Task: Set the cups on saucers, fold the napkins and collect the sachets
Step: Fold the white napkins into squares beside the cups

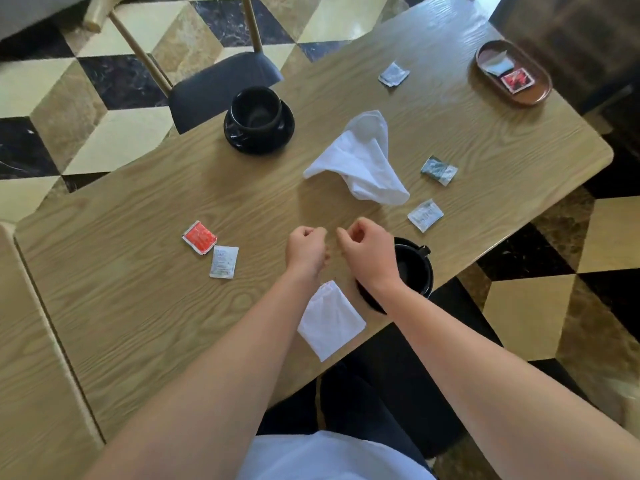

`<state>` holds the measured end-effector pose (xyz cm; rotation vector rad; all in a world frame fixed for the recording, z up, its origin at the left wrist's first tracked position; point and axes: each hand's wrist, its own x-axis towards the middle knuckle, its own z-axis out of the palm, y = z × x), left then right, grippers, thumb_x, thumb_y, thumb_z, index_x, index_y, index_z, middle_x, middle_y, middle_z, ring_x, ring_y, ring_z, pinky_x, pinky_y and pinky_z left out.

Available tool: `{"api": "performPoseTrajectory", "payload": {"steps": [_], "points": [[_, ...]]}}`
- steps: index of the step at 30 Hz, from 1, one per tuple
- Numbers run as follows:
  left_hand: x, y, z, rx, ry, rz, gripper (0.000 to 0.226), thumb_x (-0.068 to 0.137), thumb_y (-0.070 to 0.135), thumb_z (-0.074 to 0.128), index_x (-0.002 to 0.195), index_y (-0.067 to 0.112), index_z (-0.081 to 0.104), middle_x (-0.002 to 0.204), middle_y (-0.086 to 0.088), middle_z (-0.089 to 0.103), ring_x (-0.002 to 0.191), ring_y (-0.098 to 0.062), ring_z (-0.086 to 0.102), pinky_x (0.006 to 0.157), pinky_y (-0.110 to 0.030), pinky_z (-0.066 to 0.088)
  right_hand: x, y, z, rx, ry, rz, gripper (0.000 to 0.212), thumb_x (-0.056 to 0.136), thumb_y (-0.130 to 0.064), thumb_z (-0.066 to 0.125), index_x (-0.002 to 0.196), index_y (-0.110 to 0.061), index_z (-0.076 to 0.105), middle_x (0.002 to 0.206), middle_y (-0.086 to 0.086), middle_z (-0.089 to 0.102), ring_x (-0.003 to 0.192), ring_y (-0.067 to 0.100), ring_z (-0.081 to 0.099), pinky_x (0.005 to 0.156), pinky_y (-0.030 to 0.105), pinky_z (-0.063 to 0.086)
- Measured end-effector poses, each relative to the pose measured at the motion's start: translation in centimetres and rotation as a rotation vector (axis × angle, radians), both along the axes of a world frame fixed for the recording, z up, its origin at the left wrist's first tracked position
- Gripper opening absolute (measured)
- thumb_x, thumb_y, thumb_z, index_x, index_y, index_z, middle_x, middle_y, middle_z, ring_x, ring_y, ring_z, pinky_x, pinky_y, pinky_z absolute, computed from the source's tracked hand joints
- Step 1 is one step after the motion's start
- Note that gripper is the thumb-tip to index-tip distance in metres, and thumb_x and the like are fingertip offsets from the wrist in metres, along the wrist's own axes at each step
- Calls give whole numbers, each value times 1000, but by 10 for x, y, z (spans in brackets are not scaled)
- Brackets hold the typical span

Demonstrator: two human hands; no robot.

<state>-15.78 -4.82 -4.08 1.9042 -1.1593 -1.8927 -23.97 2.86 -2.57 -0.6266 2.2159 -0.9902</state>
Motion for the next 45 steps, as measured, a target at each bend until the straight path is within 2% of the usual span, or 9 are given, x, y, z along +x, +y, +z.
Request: {"api": "performPoseTrajectory", "payload": {"steps": [2, 7, 13, 20, 25, 29, 37, 40, 45], "points": [[-22, -21, 3, 77, 17, -30, 3, 94, 13, 53, 92, 12, 53, 72, -6, 56, 51, -17, 53, 42, -24, 36, -40, -27, -1, 35, 173, -109, 9, 85, -23, 63, 87, -16, 58, 90, -1, 62, 85, 17, 57, 72, 30, 44], [-53, -51, 2, 118, 22, -166, 12, 97, 14, 59, 109, 13, 57, 84, -6, 59, 65, -19, 58, 52, -28, 48, -107, -53, -27, 446, 188, -122, 75, 85, -23, 72, 148, -11, 33, 145, 13, 43, 135, 34, 39, 104, 48, 42], [-73, -70, 0, 89, 41, -301, 37, 95, 30, 66, 127, 16, 55, 112, -5, 62, 95, -25, 65, 82, -39, 59, -123, -62, -37, 285, 17, -73, 17, 90, -20, 59, 86, -6, 66, 72, 4, 58, 75, 27, 56, 54, 32, 36], [-49, -92, 45, 286, 270, 38, 51, 90, 61, 61, 119, 19, 61, 102, -4, 59, 80, -18, 57, 73, -31, 52, -101, -75, 45, -207, -313, 106, 17, 94, -7, 52, 97, -8, 68, 83, 0, 64, 79, 14, 58, 72, 31, 45], [-1, -83, 88, 205, 493, 229, 27, 95, 36, 61, 109, 13, 67, 101, -10, 66, 89, -29, 63, 91, -41, 56, -71, -84, 119, -365, -740, 108, 29, 93, -9, 53, 69, -20, 66, 70, 0, 61, 62, 17, 58, 53, 28, 47], [68, -73, 130, -62, 610, 378, 20, 84, 7, 61, 94, 23, 59, 69, 3, 63, 65, -16, 55, 58, -25, 53, -32, -93, 160, -328, -847, 31, 15, 96, -6, 55, 93, -5, 69, 88, 14, 66, 80, 28, 66, 68, 42, 58], [202, -44, 194, -314, 685, 256, 54, 76, 7, 77, 123, 20, 55, 80, -4, 71, 77, -22, 68, 69, -35, 54, 63, -83, 190, -212, -988, 143, 34, 96, -11, 58, 129, -2, 59, 103, 17, 70, 80, 25, 73, 64, 33, 60], [234, -43, 215, -370, 565, 276, 36, 78, 8, 79, 111, 18, 68, 79, -6, 68, 67, -20, 63, 56, -30, 50, 100, -83, 199, -103, -837, 265, 41, 91, -30, 70, 124, -6, 61, 100, 14, 71, 74, 25, 76, 62, 34, 60], [284, -35, 234, -412, 536, 371, 13, 96, 4, 62, 105, 7, 70, 73, -5, 71, 61, -15, 71, 58, -26, 58, 182, -77, 212, -148, 115, 514, 83, 77, -67, 68, 140, -22, 38, 98, -5, 57, 83, 13, 59, 57, 24, 43]]}}
